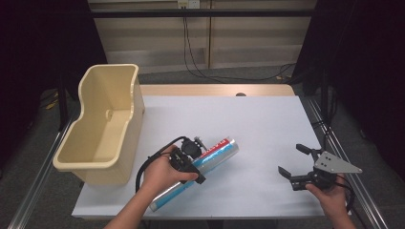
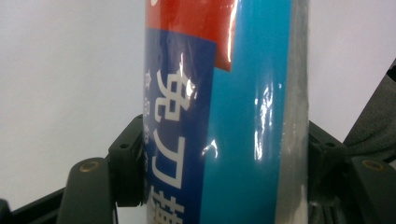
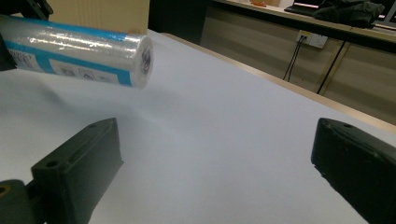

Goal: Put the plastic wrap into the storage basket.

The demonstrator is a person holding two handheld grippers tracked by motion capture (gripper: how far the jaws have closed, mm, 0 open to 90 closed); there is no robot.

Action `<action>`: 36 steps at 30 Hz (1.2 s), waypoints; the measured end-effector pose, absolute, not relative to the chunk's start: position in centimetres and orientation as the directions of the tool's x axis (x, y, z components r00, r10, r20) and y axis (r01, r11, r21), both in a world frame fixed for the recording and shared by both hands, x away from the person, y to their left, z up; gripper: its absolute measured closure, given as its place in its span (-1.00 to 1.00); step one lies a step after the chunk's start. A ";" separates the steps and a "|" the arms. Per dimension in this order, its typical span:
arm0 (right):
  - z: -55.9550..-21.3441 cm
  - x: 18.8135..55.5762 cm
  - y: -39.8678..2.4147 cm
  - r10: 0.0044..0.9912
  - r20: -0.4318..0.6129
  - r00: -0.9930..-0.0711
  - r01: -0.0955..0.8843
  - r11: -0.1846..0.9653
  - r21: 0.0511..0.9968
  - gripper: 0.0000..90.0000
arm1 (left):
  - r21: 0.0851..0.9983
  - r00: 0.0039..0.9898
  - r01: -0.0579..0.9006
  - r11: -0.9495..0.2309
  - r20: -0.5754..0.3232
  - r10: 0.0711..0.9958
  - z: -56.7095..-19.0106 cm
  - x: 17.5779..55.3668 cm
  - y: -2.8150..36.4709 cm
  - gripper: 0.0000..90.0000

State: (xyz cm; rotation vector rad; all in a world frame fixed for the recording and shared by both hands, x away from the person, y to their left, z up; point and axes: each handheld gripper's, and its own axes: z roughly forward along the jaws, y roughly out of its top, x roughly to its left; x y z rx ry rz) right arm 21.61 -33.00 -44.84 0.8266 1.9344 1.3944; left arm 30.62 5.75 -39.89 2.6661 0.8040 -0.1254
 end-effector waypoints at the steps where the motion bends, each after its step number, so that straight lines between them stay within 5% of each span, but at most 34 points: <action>1: -44.8 21.6 -33.0 0.776 -0.115 -0.620 0.135 0.250 0.959 -0.98 | 0.306 0.828 0.560 -0.770 -0.186 0.529 -39.4 30.7 5.9 -0.29; 36: -44.8 21.5 -32.9 0.775 -0.119 -0.621 0.133 0.253 0.958 -0.98 | 0.350 0.690 0.711 -0.610 -0.178 0.702 -29.7 33.3 11.9 -0.29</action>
